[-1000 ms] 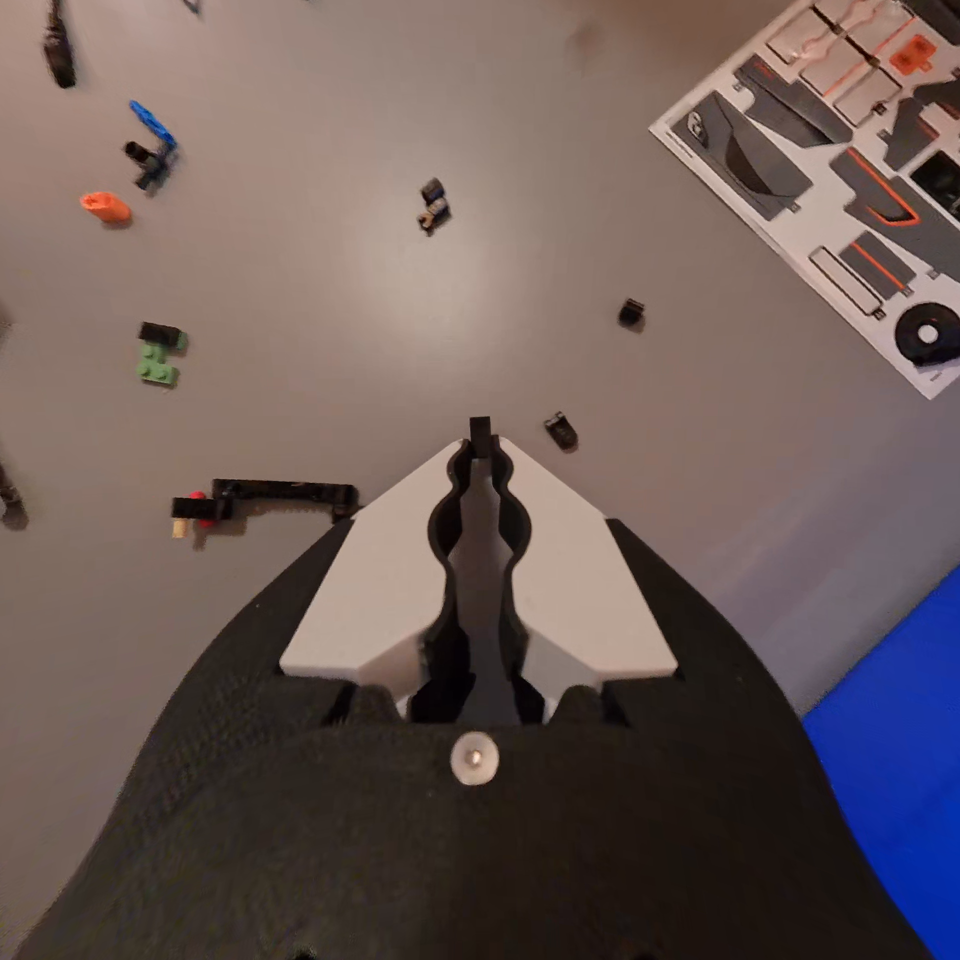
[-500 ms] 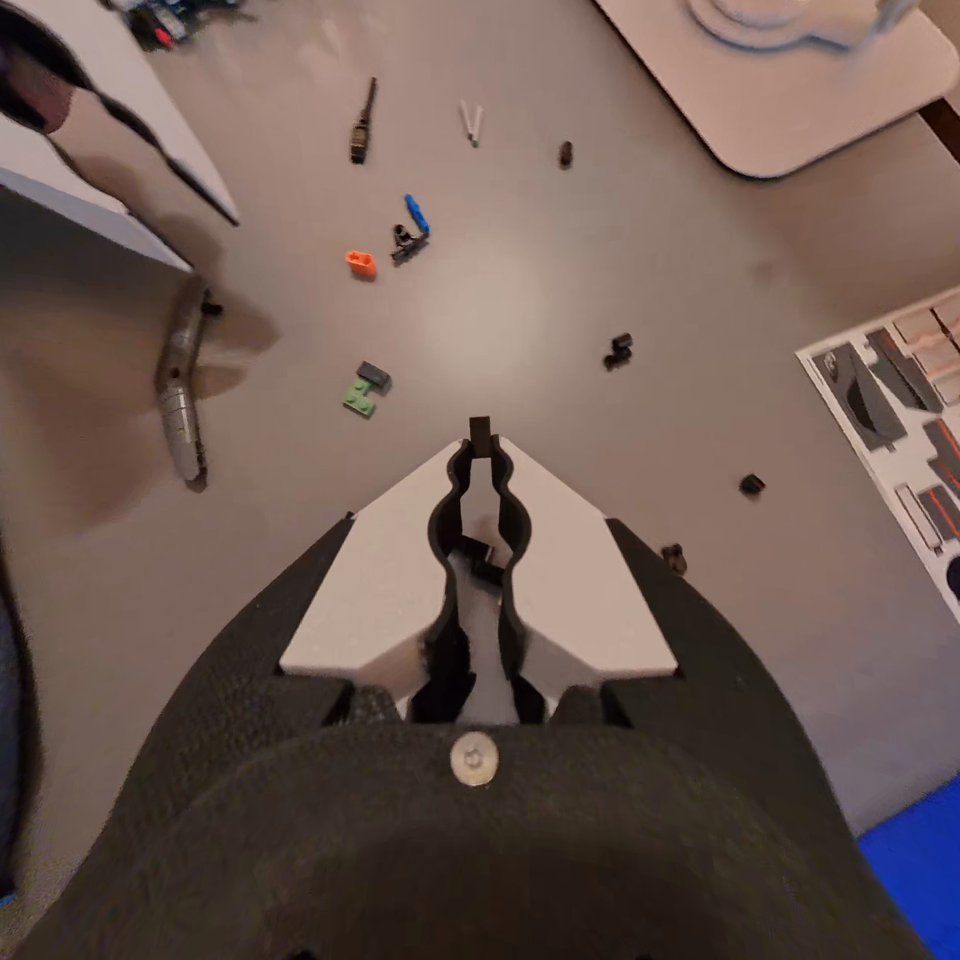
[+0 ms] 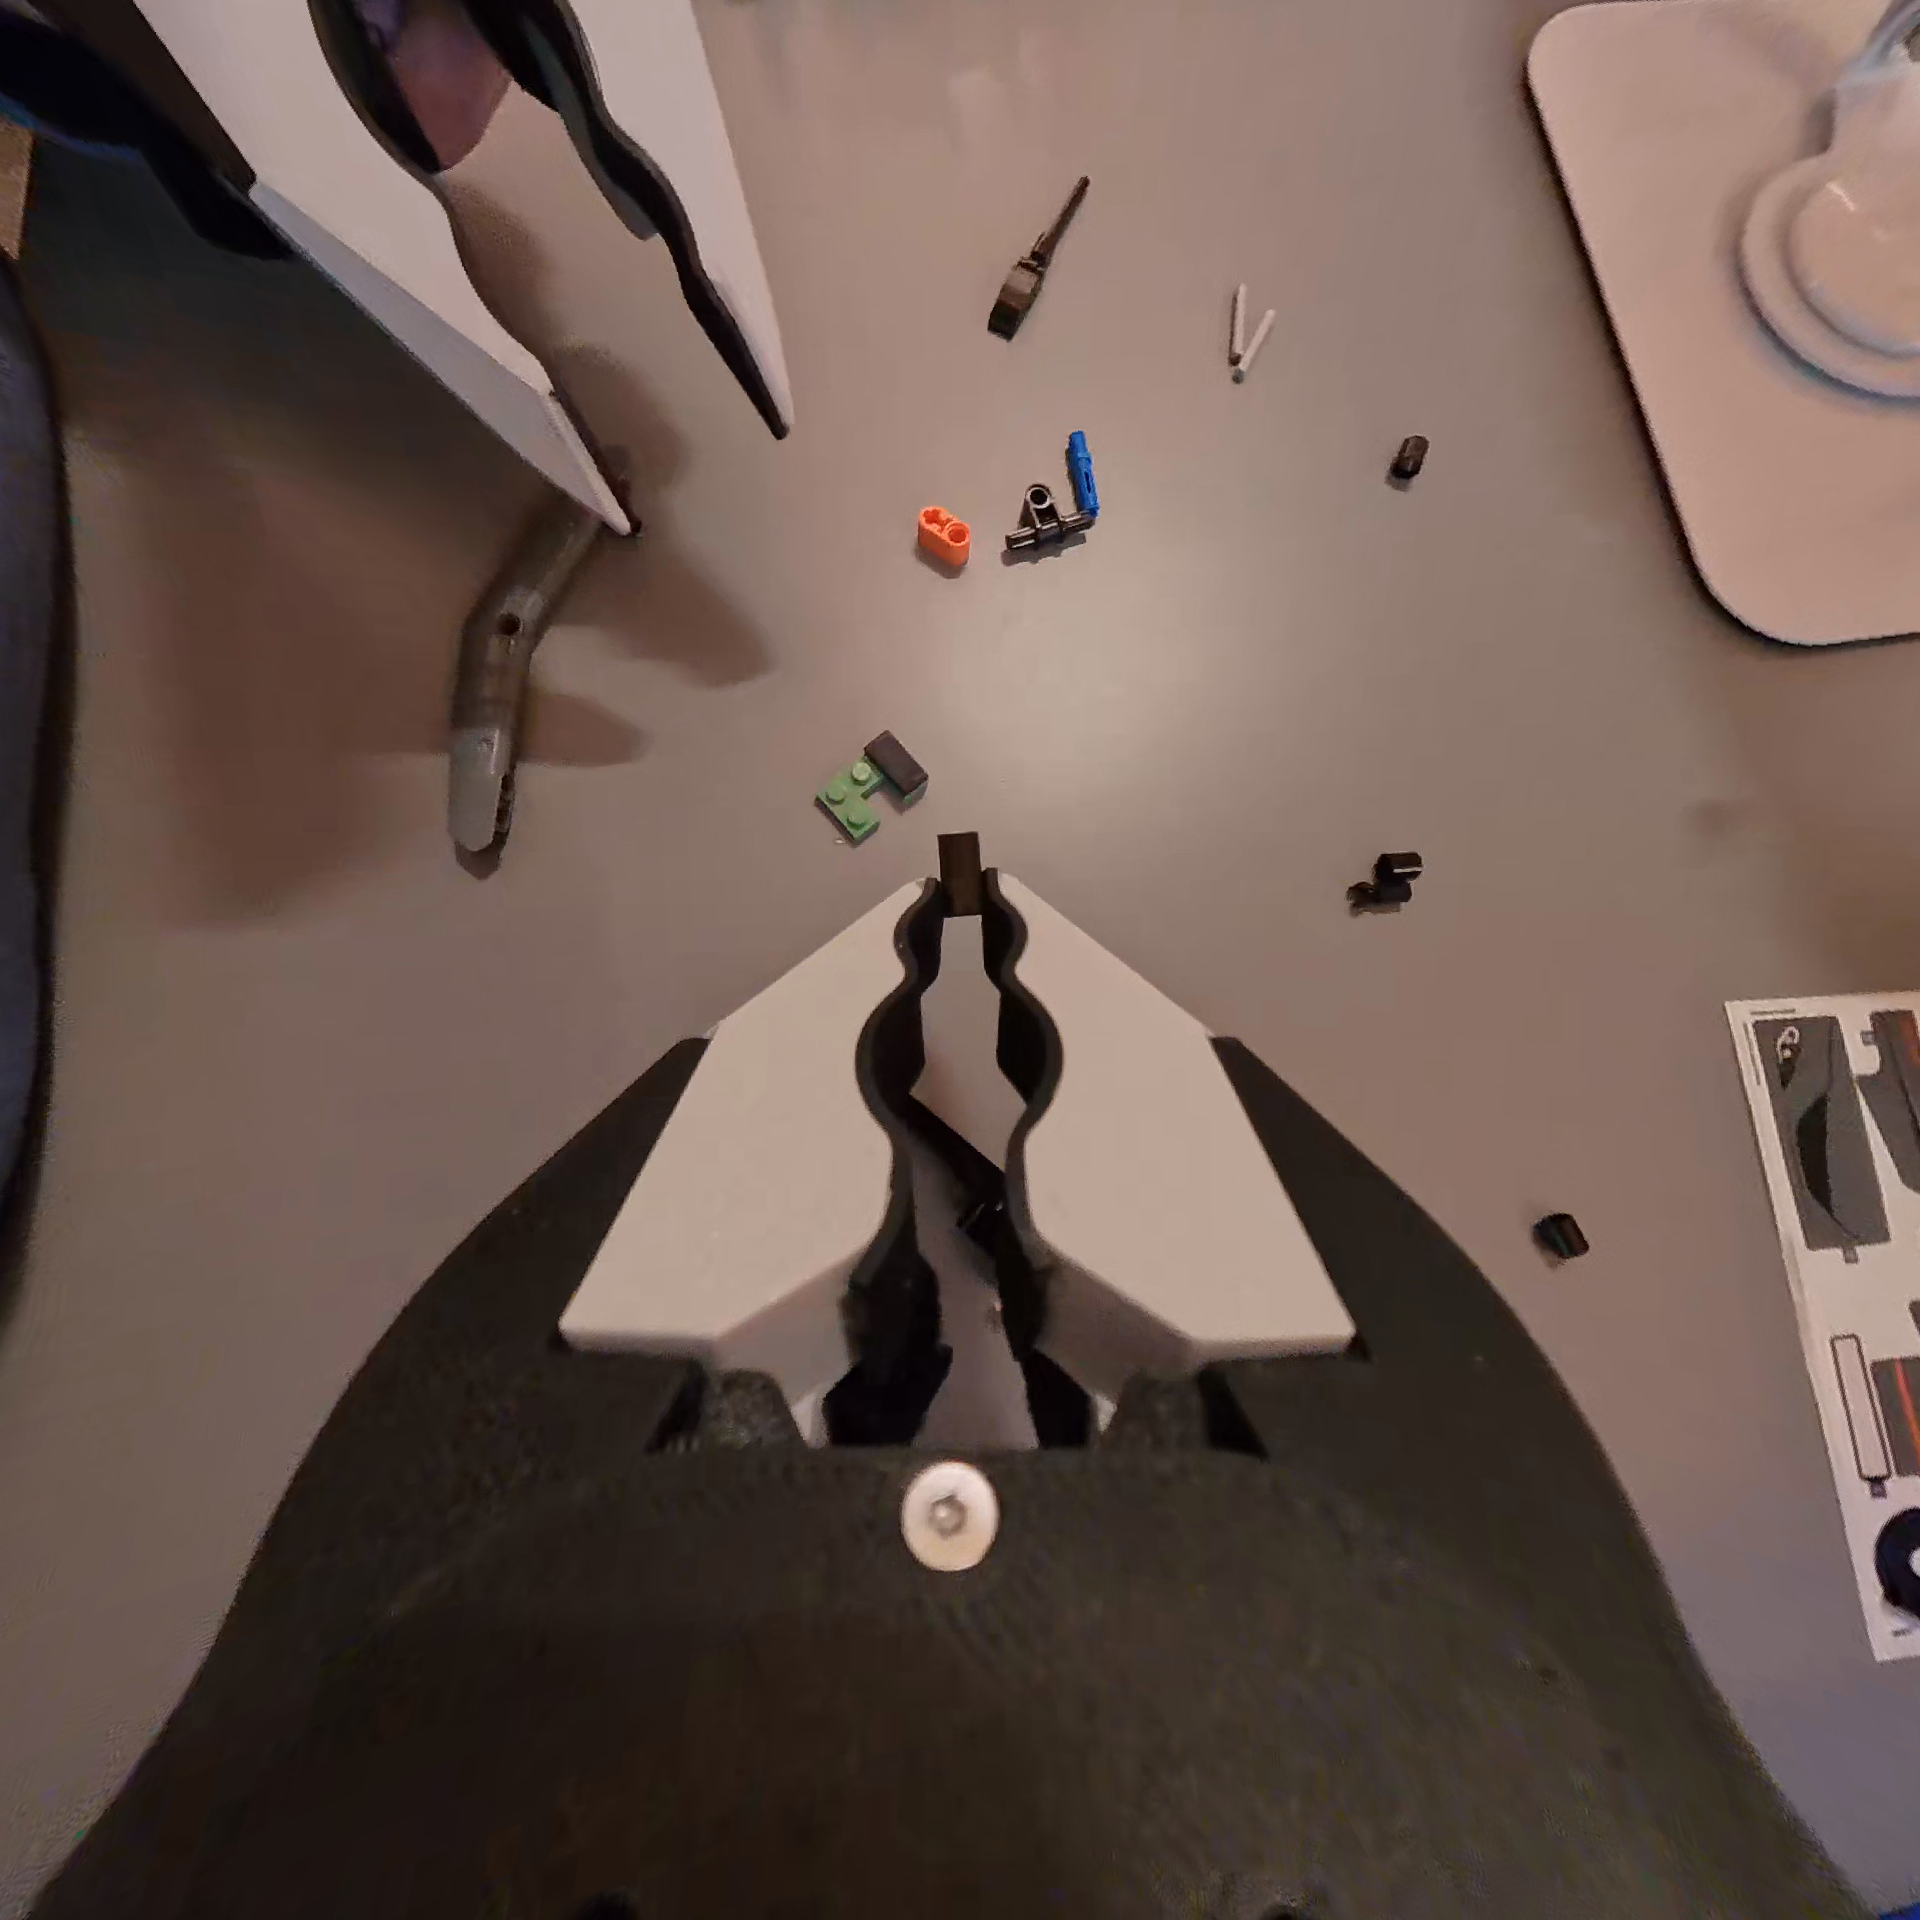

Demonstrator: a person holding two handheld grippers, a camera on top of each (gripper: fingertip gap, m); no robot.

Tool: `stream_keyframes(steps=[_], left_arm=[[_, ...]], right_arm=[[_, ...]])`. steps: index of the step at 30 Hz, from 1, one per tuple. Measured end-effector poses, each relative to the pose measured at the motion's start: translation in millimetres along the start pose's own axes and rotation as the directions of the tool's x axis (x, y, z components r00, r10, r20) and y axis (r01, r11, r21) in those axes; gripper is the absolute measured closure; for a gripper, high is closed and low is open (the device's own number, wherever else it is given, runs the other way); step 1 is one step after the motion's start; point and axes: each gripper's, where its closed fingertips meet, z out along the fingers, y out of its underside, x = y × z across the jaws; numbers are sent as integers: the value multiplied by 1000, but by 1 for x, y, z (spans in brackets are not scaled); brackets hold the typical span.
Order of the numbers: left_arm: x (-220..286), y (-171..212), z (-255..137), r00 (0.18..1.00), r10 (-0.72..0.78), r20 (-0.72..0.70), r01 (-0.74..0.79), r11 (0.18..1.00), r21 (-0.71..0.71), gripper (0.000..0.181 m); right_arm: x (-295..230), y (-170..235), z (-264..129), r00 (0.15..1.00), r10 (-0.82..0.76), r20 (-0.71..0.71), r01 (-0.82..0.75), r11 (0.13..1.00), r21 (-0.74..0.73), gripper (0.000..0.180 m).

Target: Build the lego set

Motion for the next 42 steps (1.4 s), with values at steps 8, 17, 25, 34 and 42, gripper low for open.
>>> stream_keyframes(steps=[8, 17, 25, 34, 42], left_arm=[[1, 0, 11, 1000, 11, -11, -12, 1000, -29, 148], [1, -3, 17, 1000, 27, -9, -27, 999, -33, 151], [7, -1, 21, 998, 52, -26, -53, 998, -42, 151], [35, 1, 27, 959, 282, -38, -284, 958, -41, 158], [33, -1, 37, 934, 356, -19, -356, 932, -64, 155]], right_arm=[[-7, 1, 8, 996, -56, 66, 57, 998, -2, 174], [-14, 3, 12, 989, -96, 110, 96, 995, 10, 174], [-22, 4, 13, 976, -157, 153, 156, 988, 13, 174], [-34, 8, 20, 930, -288, 227, 296, 955, 1, 174], [-35, 5, 36, 901, -344, 263, 360, 933, -13, 175]])
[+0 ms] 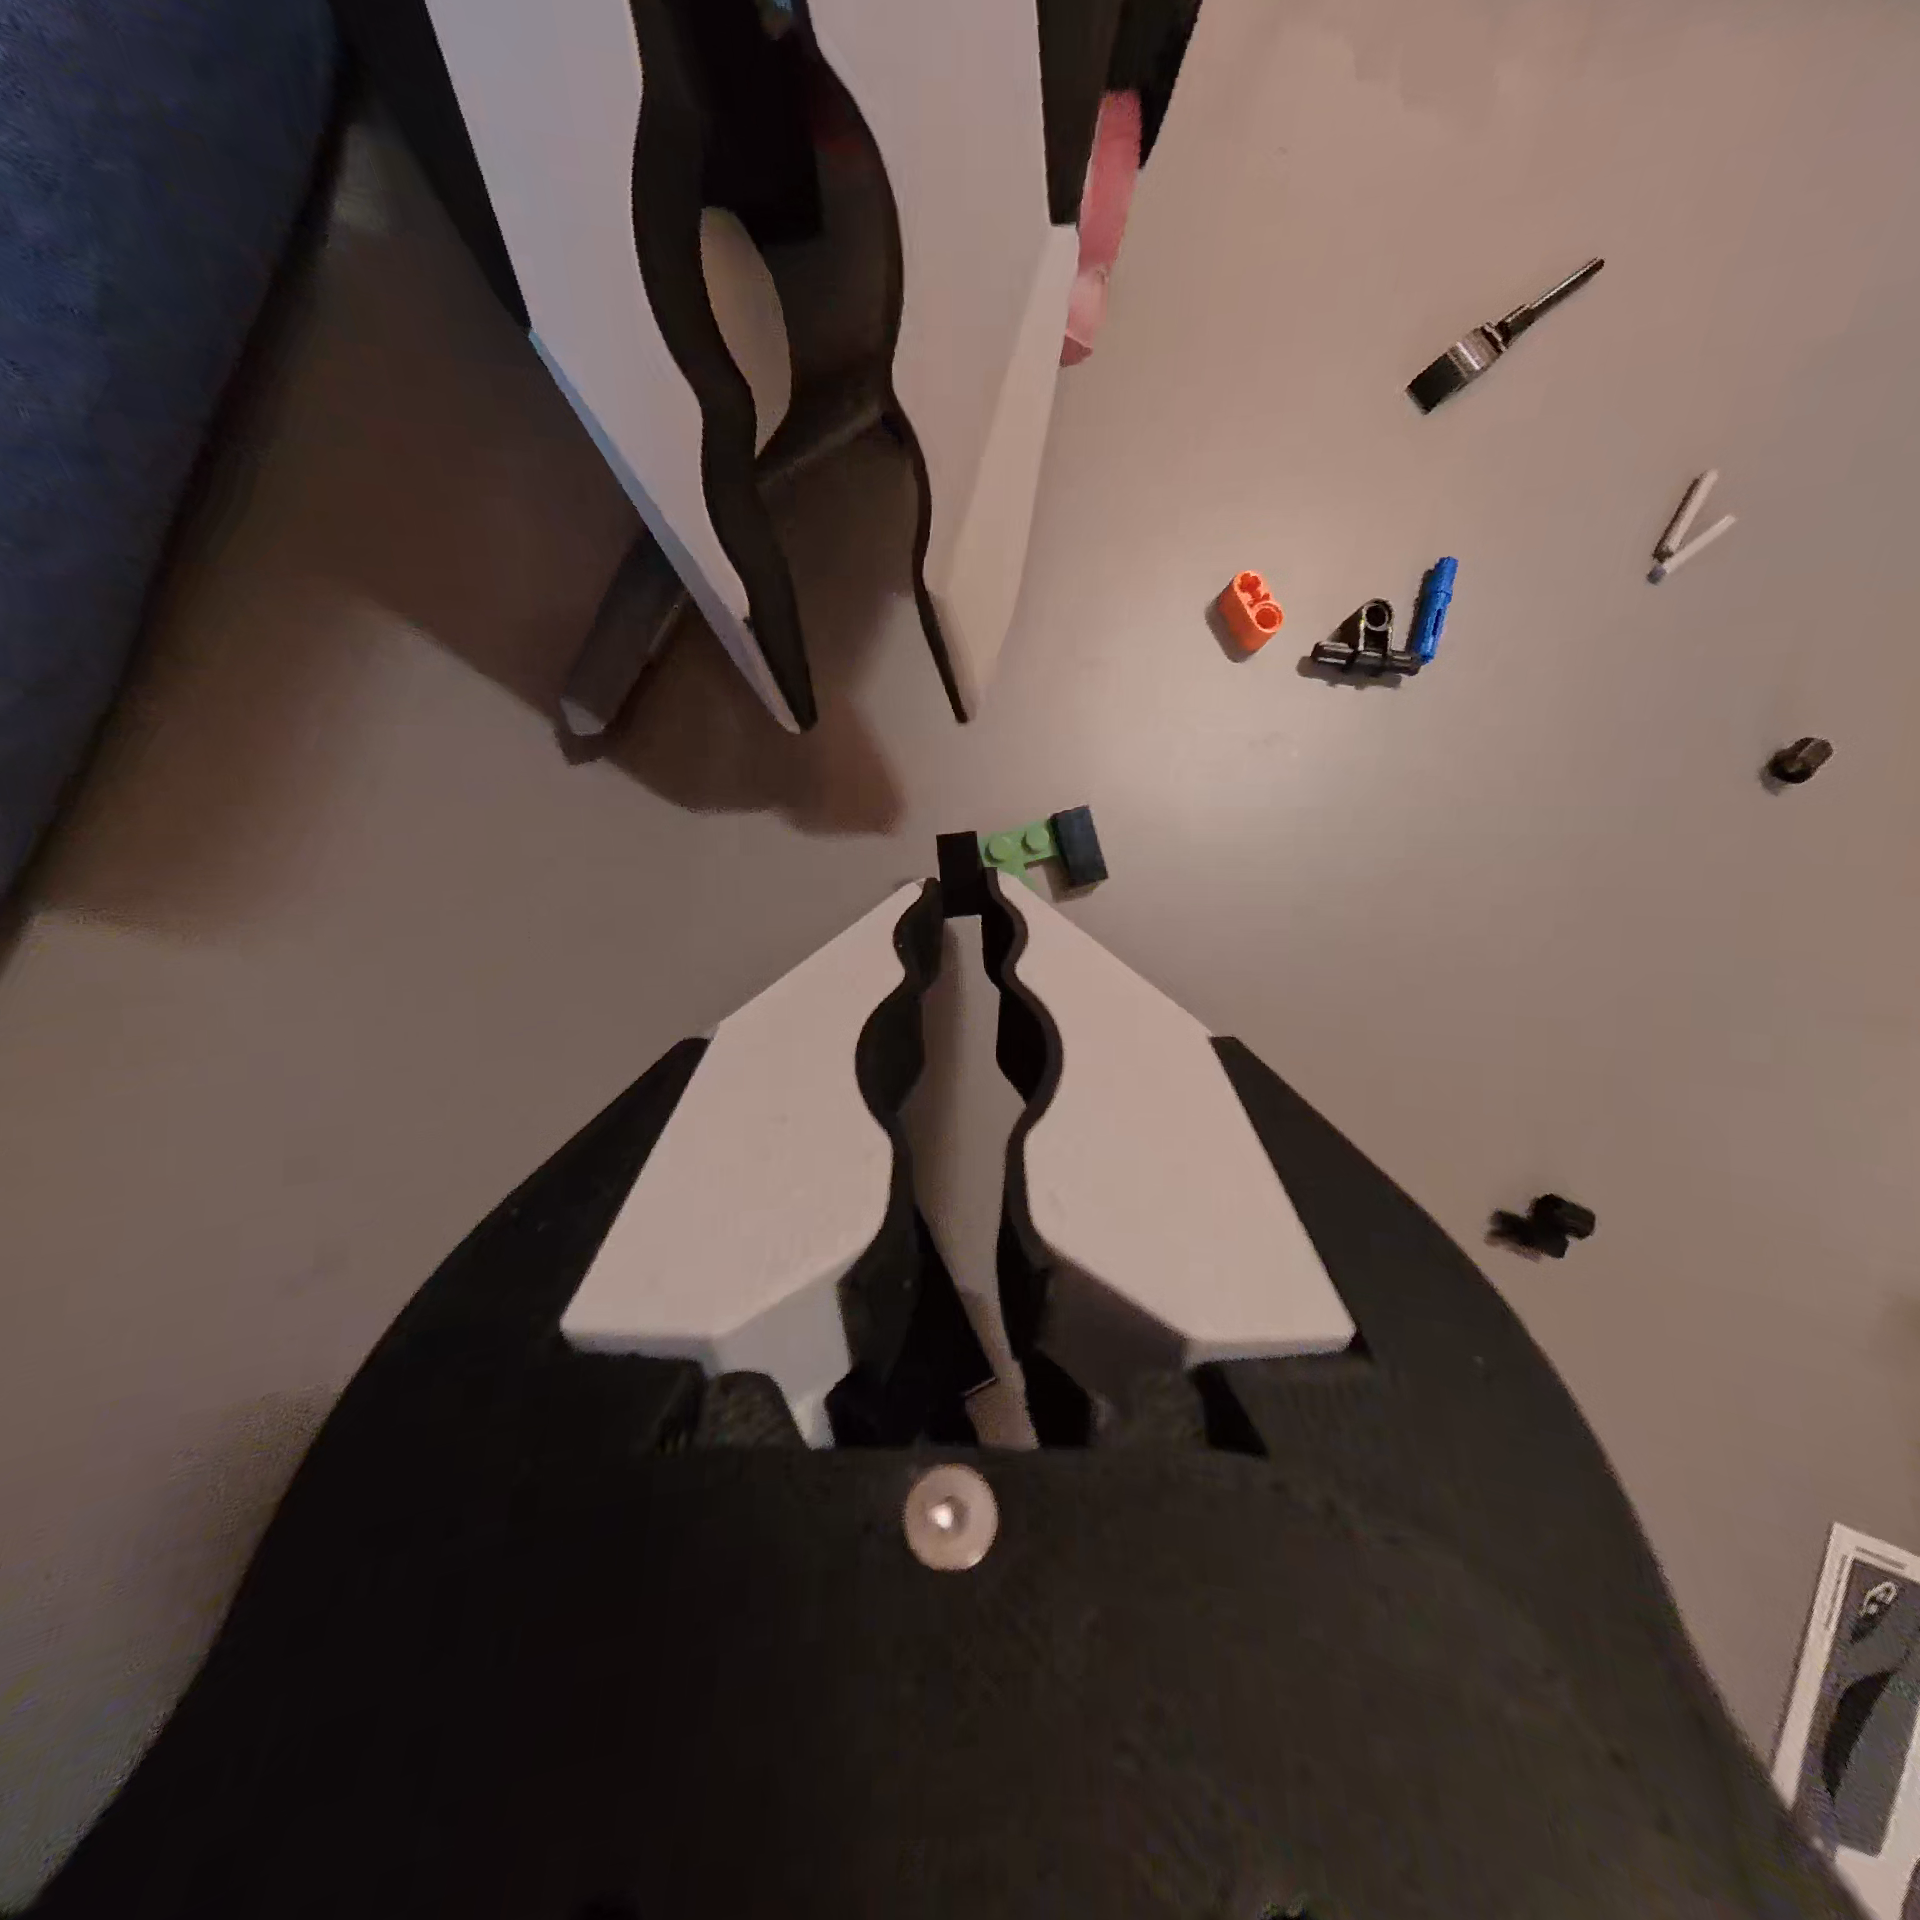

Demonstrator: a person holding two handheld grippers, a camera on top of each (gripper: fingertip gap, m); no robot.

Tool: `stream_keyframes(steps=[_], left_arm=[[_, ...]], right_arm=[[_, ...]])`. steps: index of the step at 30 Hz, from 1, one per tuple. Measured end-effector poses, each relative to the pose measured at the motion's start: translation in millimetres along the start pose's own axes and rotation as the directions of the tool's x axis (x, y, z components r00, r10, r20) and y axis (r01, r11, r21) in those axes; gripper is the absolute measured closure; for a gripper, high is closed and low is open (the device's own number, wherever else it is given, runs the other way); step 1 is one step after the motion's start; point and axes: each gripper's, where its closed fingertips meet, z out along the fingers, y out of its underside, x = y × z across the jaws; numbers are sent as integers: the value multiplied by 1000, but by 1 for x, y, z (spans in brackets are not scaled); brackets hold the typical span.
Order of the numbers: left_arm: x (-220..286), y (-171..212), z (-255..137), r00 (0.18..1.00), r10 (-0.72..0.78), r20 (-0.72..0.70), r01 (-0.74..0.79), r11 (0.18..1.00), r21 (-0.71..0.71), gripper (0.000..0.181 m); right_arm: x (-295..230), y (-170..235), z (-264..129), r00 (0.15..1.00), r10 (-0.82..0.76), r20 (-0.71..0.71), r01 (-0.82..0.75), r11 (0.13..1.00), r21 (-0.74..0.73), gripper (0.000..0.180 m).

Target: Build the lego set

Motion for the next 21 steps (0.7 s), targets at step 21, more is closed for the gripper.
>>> stream_keyframes(steps=[21], left_arm=[[-1, 5, 25, 994, 76, -83, -84, 991, -104, 159]], right_arm=[[8, 2, 11, 992, -12, 126, 21, 998, -68, 175]])
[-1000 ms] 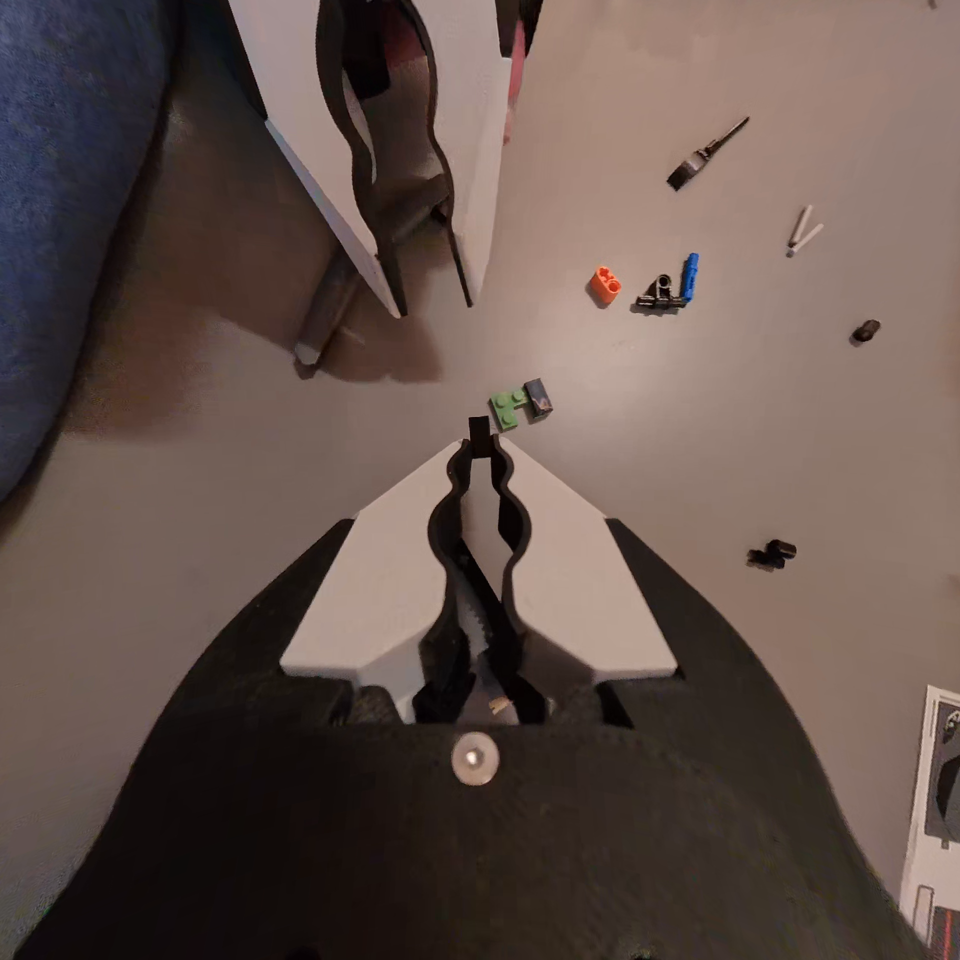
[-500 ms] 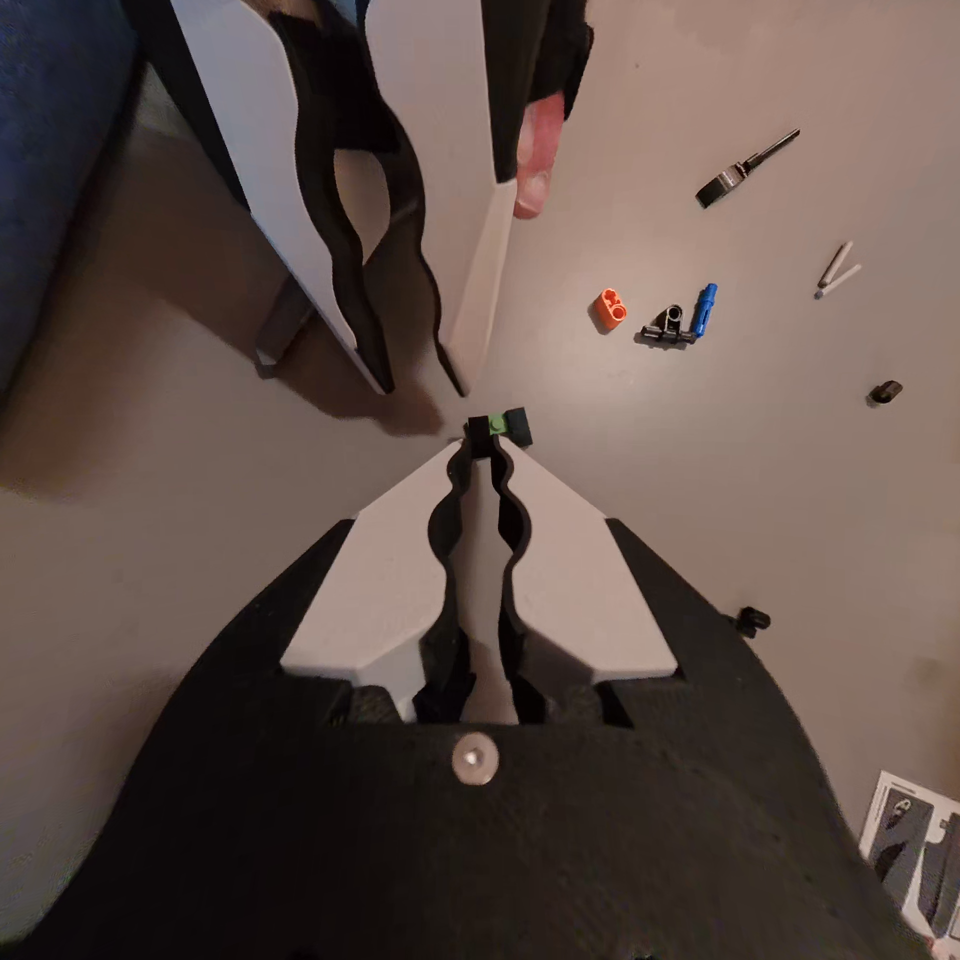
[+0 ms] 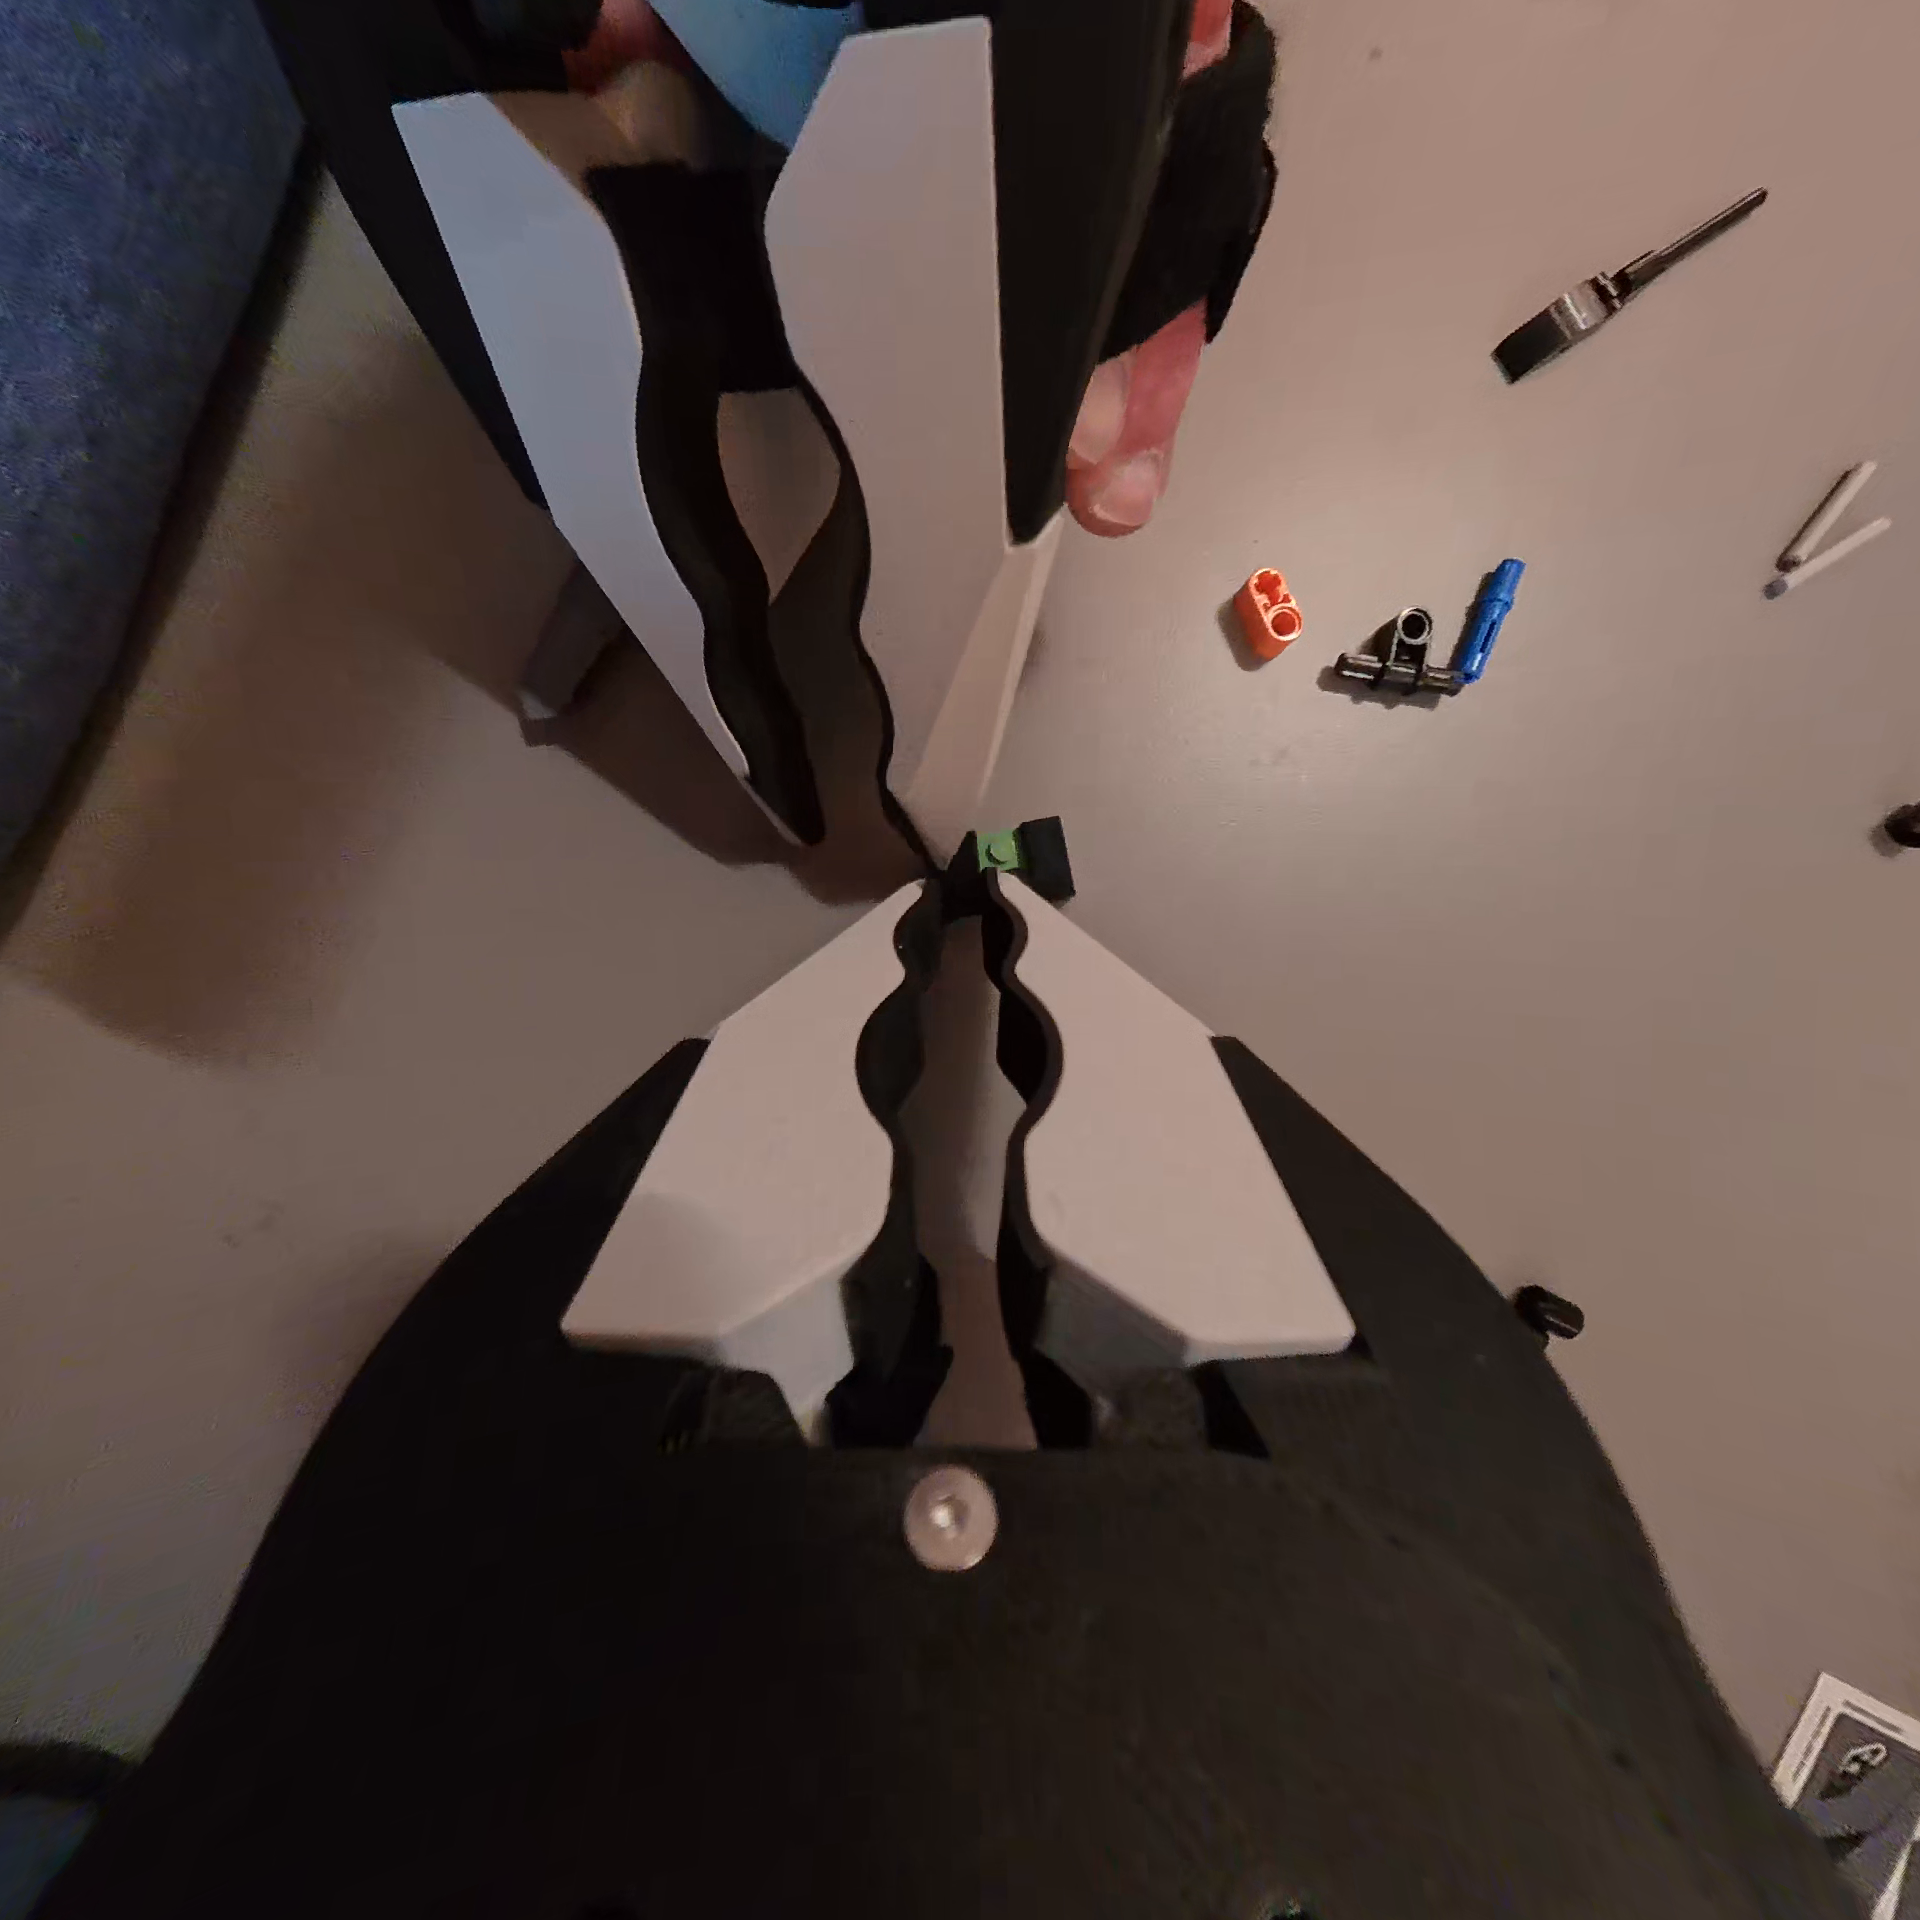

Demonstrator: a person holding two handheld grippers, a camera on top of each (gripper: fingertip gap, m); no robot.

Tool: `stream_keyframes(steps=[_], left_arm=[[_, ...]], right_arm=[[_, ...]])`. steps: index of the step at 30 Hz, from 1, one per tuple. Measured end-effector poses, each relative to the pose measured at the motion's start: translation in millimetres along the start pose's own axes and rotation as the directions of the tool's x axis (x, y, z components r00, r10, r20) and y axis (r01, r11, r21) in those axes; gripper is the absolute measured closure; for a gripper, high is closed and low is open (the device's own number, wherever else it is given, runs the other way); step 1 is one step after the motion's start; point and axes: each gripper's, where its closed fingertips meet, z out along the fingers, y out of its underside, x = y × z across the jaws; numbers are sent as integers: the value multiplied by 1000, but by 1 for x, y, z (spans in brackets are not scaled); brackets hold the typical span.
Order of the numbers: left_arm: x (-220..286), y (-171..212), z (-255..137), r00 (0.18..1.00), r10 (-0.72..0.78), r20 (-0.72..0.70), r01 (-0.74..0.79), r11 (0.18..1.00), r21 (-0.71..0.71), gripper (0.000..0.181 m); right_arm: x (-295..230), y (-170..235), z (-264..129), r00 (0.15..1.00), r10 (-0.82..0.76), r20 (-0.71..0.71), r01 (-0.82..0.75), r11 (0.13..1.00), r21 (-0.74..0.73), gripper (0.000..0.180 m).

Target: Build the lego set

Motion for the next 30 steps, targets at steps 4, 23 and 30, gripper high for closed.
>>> stream_keyframes(steps=[4, 23, 30], left_arm=[[-3, 1, 1, 1000, -1, 12, 1, 1000, -7, 165], [-6, 7, 4, 996, -93, 2, 93, 995, -33, 181], [-12, 11, -4, 991, -130, -33, 129, 991, -27, 167]], right_arm=[[0, 1, 0, 1000, 11, 20, -10, 1000, -13, 175], [2, 5, -9, 994, 92, 65, -89, 995, -43, 174], [4, 7, -18, 974, 224, -11, -224, 974, 9, 171]])
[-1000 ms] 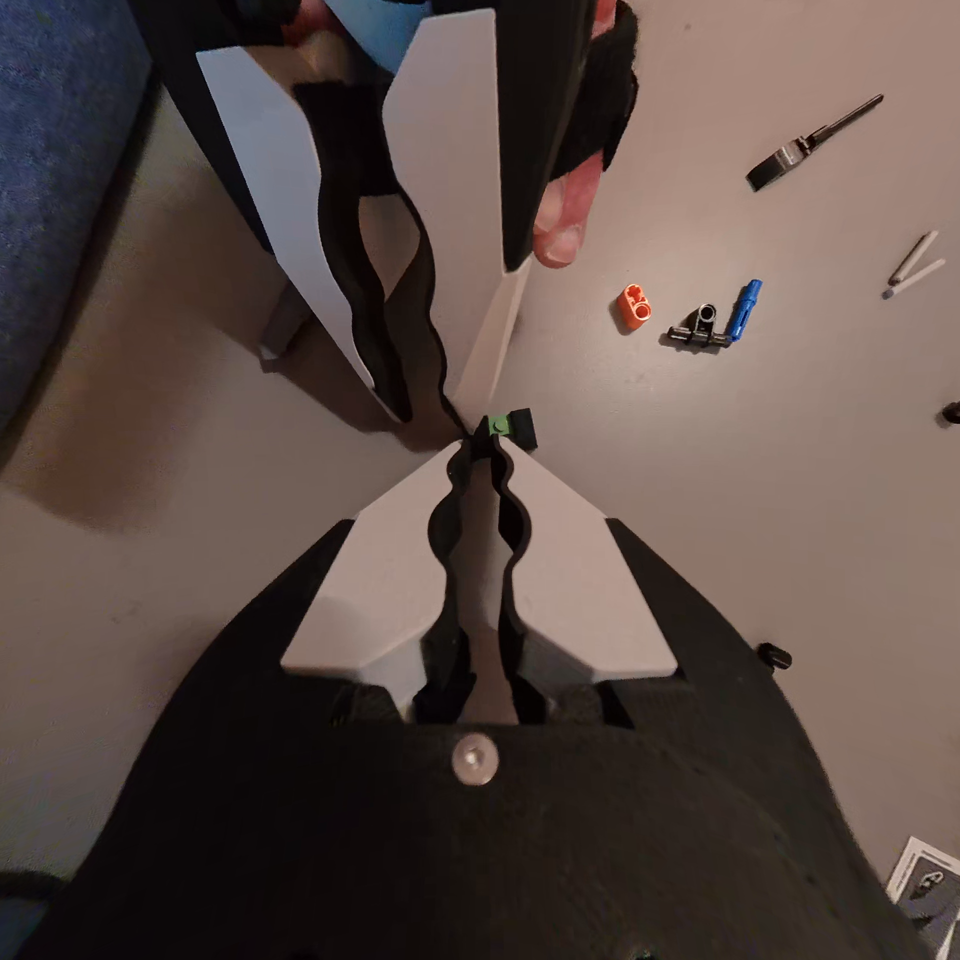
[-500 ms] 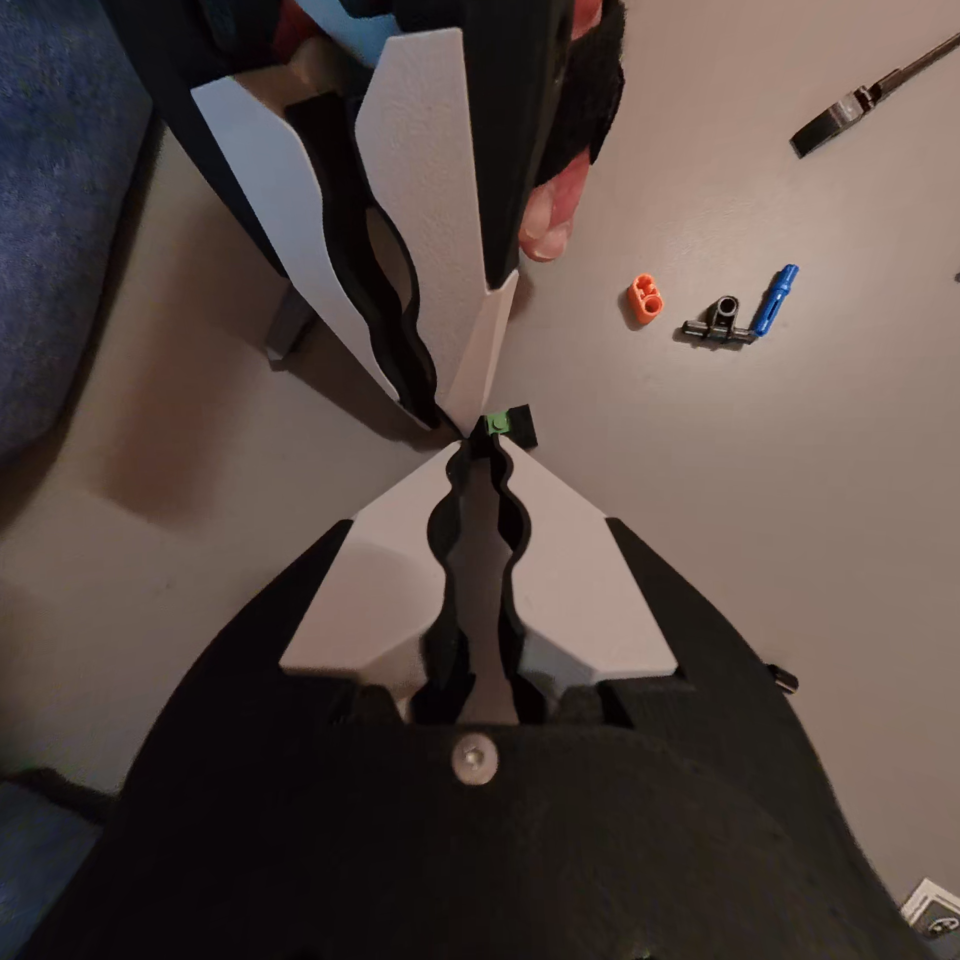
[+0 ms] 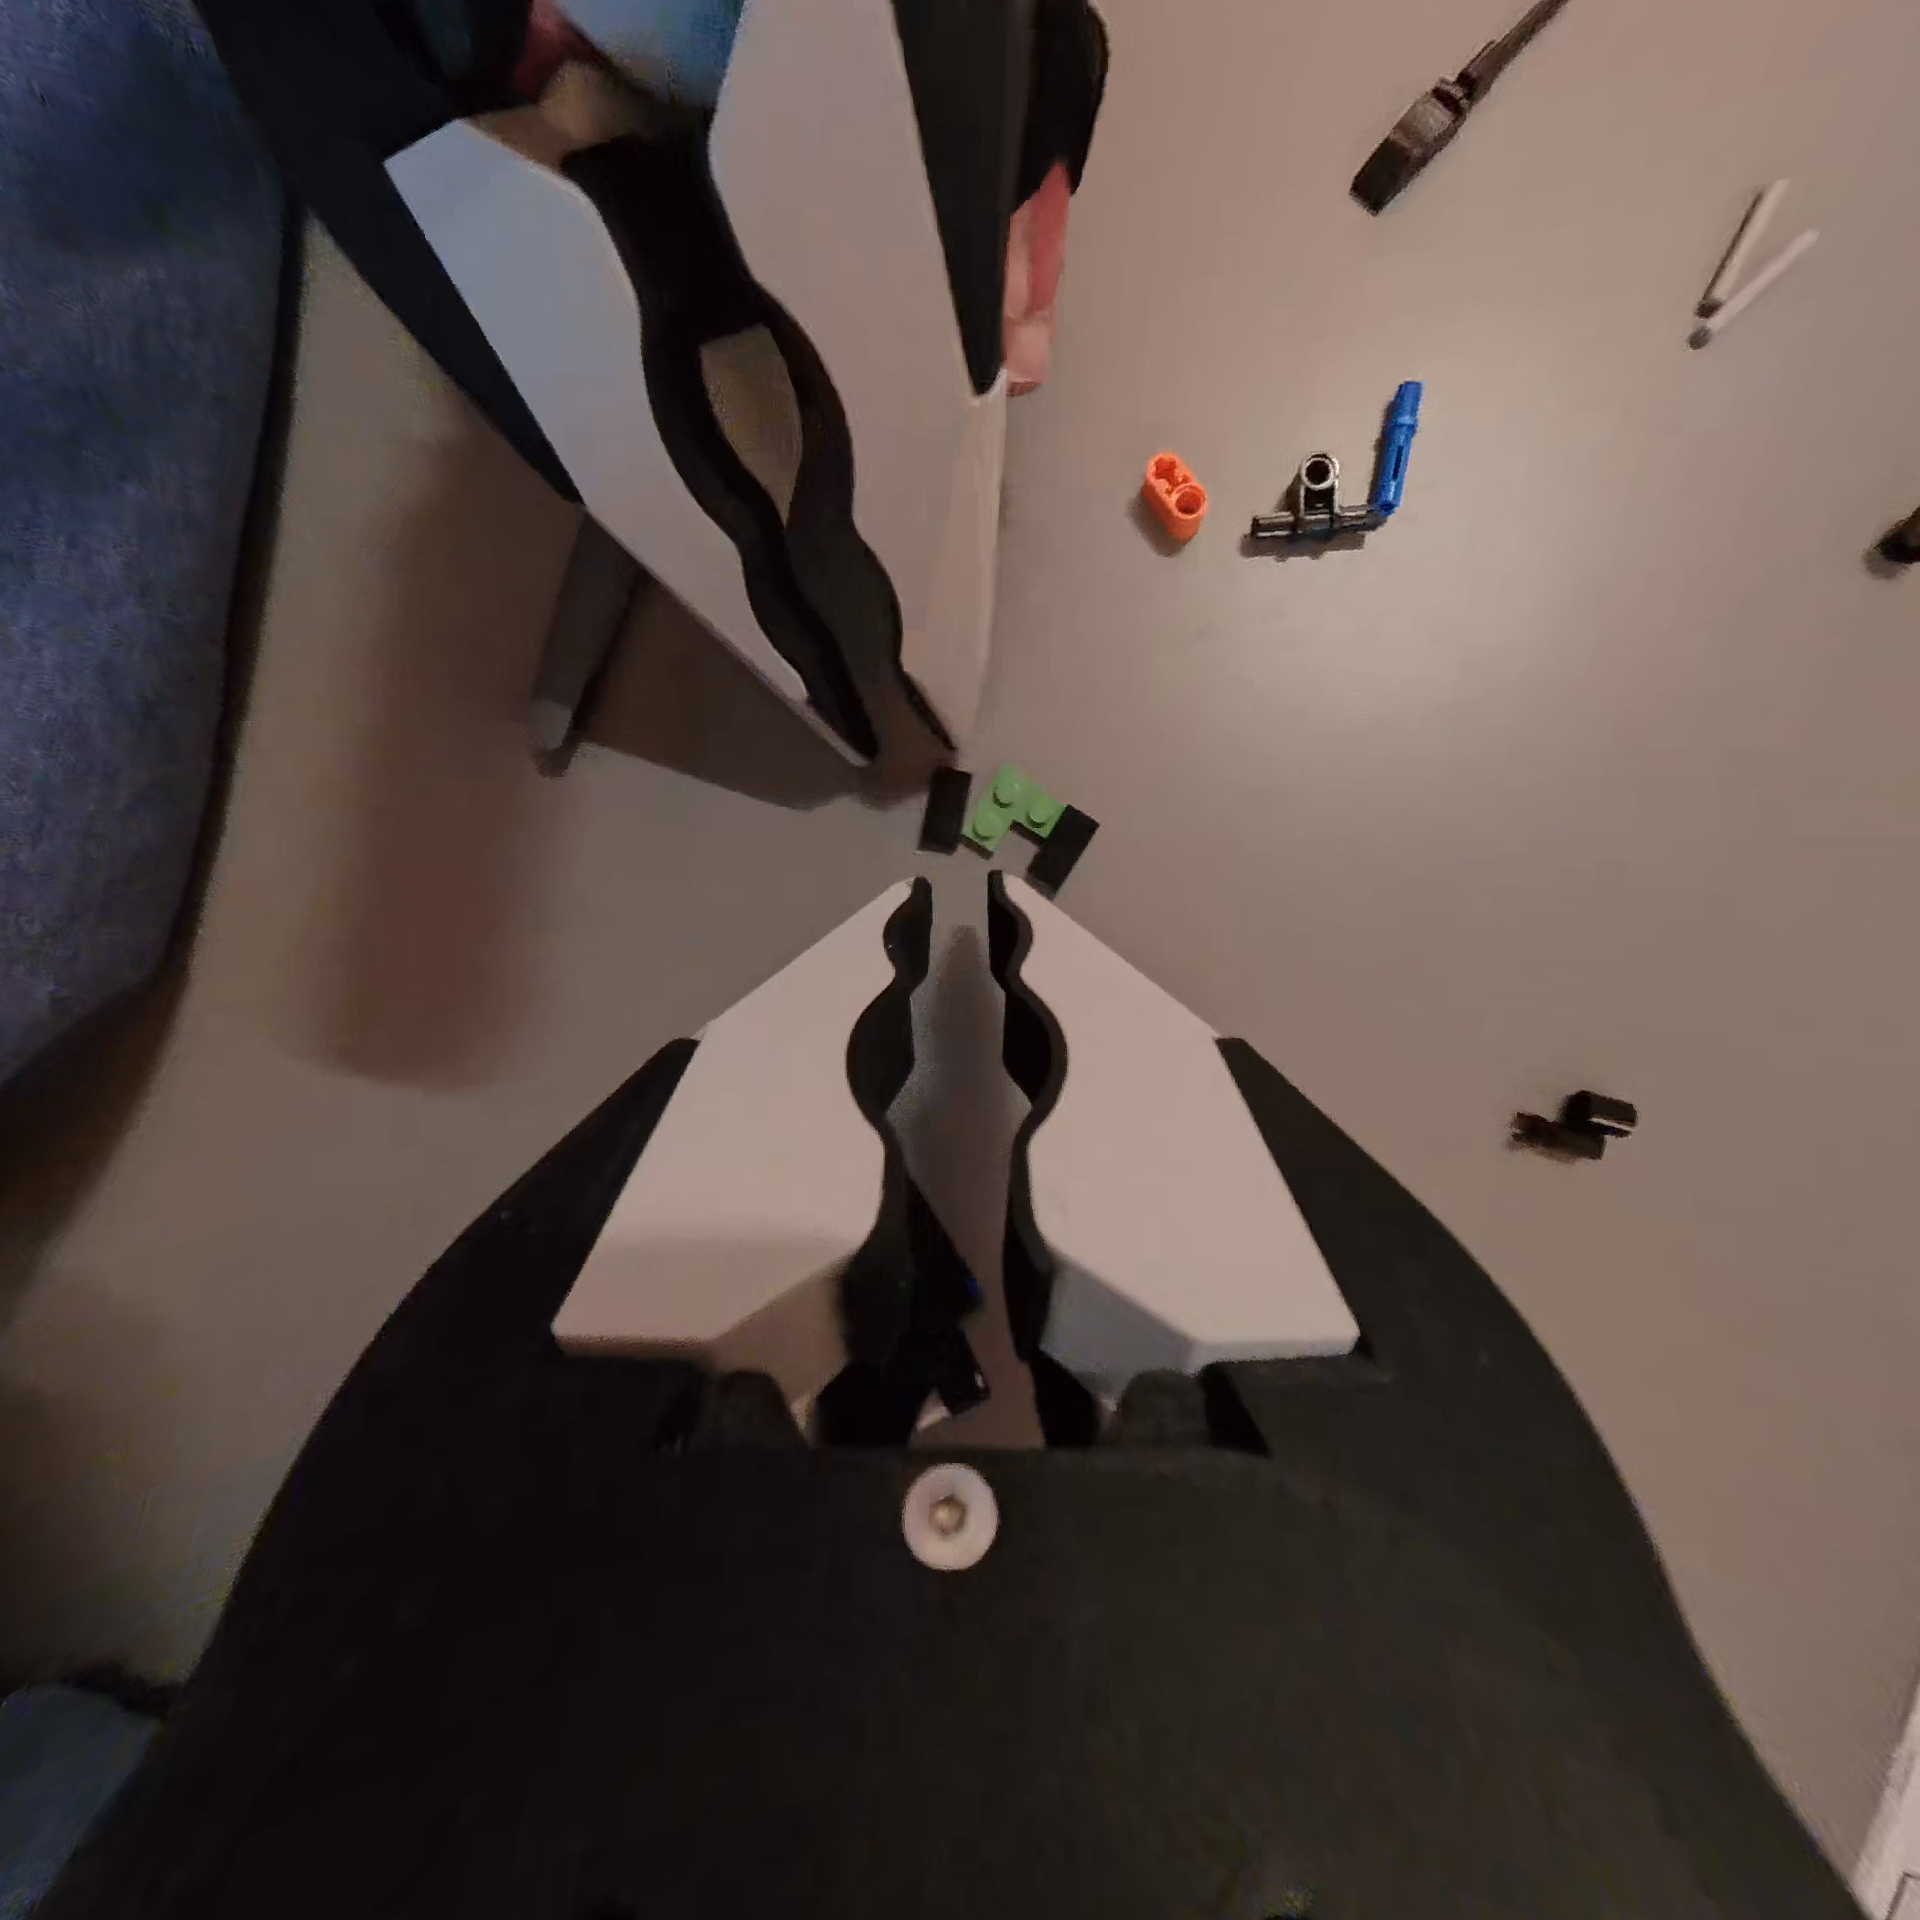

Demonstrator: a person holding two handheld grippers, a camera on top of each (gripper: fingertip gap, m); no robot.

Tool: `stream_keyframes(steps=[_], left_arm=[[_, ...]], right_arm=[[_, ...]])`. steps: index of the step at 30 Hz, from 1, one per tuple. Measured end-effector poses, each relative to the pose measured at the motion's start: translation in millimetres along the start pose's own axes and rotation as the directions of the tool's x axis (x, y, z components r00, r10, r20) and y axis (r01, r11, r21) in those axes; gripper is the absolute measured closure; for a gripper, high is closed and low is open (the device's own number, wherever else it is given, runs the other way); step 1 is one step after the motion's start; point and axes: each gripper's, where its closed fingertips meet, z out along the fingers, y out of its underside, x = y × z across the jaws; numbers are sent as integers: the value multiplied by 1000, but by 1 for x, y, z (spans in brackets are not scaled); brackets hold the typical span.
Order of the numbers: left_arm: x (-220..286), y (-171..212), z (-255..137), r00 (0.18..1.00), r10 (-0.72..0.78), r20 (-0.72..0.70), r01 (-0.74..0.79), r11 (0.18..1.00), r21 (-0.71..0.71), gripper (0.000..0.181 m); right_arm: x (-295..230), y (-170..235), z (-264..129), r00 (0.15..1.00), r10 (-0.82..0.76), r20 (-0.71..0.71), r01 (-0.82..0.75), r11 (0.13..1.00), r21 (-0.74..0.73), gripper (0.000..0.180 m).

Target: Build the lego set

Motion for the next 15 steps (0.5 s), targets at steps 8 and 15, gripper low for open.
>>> stream_keyframes(steps=[8, 15], left_arm=[[3, -2, 6, 999, -33, -32, 33, 999, 5, 167], [5, -4, 7, 998, -43, -50, 43, 999, 8, 168]], right_arm=[[-6, 0, 17, 992, 103, -75, -101, 994, 29, 169], [-1, 0, 19, 986, 120, -112, -117, 993, 30, 175]])
